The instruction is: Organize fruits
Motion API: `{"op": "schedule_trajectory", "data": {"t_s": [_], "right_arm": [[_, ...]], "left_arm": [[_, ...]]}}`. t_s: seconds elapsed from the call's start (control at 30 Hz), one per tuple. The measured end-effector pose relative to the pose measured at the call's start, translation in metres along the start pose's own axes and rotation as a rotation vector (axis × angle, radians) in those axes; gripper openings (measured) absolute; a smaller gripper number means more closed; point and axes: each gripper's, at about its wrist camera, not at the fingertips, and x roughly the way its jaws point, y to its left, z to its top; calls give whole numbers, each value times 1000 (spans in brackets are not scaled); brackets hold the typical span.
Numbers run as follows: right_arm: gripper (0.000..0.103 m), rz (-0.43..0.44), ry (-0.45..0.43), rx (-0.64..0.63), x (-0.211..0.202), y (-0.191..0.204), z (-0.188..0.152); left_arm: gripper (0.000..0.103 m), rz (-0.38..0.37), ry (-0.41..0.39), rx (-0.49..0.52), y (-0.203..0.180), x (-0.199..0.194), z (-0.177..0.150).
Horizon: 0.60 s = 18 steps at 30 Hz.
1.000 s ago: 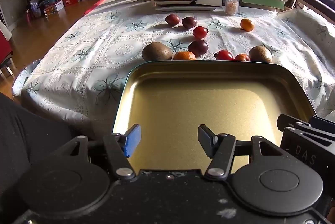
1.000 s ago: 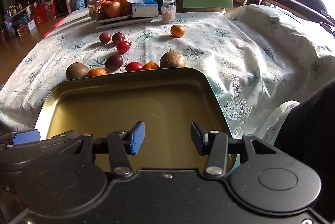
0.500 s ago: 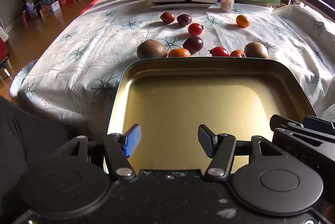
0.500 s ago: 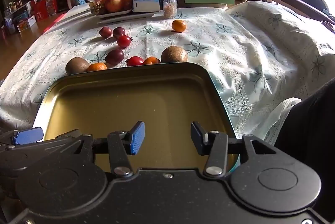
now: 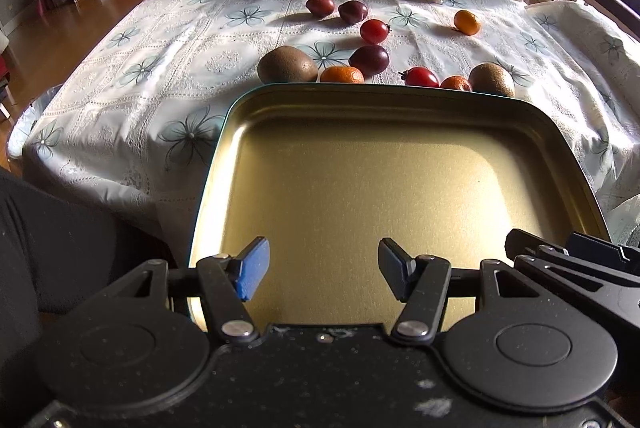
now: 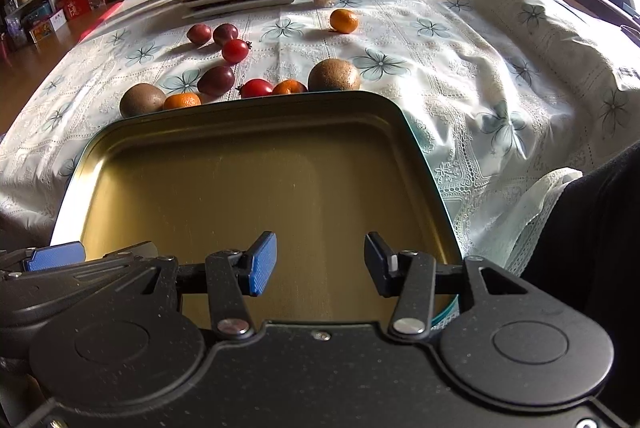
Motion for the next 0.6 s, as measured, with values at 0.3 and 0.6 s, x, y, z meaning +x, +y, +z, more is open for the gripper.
{"op": "schedule_trajectory", "data": {"t_s": [0.3,0.6], "right_arm": [[55,-2,16,5,2,-1,0],[55,-4,33,10,4,-1,1]], "left_arm": [[62,-5,18,-5,0,2,0],[62,-2,36,4,-2,6,1]]}}
